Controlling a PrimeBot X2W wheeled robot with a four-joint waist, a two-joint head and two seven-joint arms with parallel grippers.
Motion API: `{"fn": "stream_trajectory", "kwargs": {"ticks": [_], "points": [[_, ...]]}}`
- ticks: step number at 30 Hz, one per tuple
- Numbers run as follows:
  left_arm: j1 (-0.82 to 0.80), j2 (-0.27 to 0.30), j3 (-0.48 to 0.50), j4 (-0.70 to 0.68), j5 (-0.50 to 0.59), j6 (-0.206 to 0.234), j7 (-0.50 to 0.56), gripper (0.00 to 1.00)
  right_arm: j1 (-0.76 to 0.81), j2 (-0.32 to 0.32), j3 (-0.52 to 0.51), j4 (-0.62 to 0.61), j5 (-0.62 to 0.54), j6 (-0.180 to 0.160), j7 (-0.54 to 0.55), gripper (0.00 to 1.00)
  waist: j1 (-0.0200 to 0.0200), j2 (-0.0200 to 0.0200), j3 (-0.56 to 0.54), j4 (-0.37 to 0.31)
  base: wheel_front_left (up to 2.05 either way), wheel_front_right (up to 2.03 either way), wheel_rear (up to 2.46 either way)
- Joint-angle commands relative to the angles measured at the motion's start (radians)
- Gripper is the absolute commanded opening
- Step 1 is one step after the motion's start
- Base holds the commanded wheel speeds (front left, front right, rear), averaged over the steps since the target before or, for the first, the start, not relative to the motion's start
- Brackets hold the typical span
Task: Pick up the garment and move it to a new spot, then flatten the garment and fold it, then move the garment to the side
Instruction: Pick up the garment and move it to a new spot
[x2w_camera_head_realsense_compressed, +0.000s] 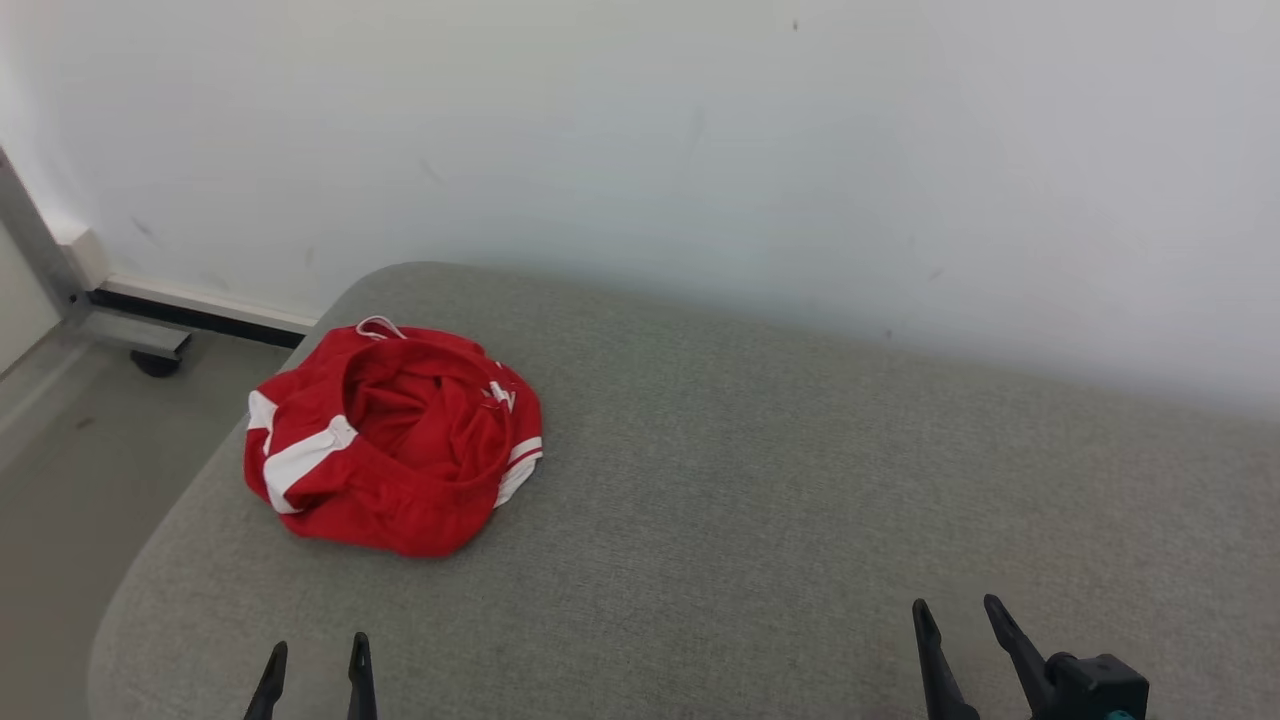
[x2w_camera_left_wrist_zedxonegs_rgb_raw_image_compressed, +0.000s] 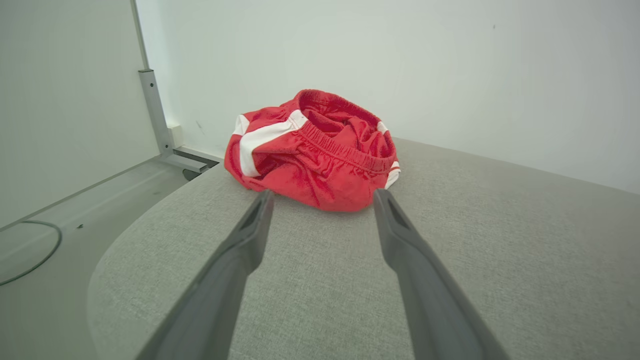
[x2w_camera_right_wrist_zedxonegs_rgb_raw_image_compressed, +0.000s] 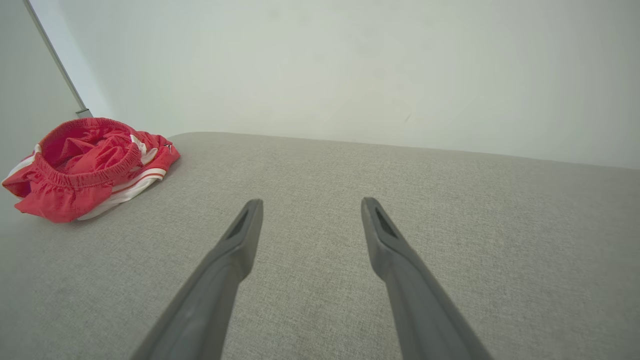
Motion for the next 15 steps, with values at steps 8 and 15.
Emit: {"fn": "stream_trajectory", "kwargs": {"ticks": [8,15], "points": [[0.02,0.013,0.033,-0.019,-0.011,0.017,-0.003,1.0,-0.036,0.0,0.041,0.02,0.017,-0.002,-0.012,1.0,0.0,0.0,0.009,0.142,0.0,0.0,0.0],[0.044,0.008,0.067,-0.047,-0.028,0.034,-0.003,1.0,-0.086,0.0,0.083,0.05,0.022,-0.002,-0.017,1.0,0.0,0.0,0.037,0.168,0.0,0.0,0.0]]}}
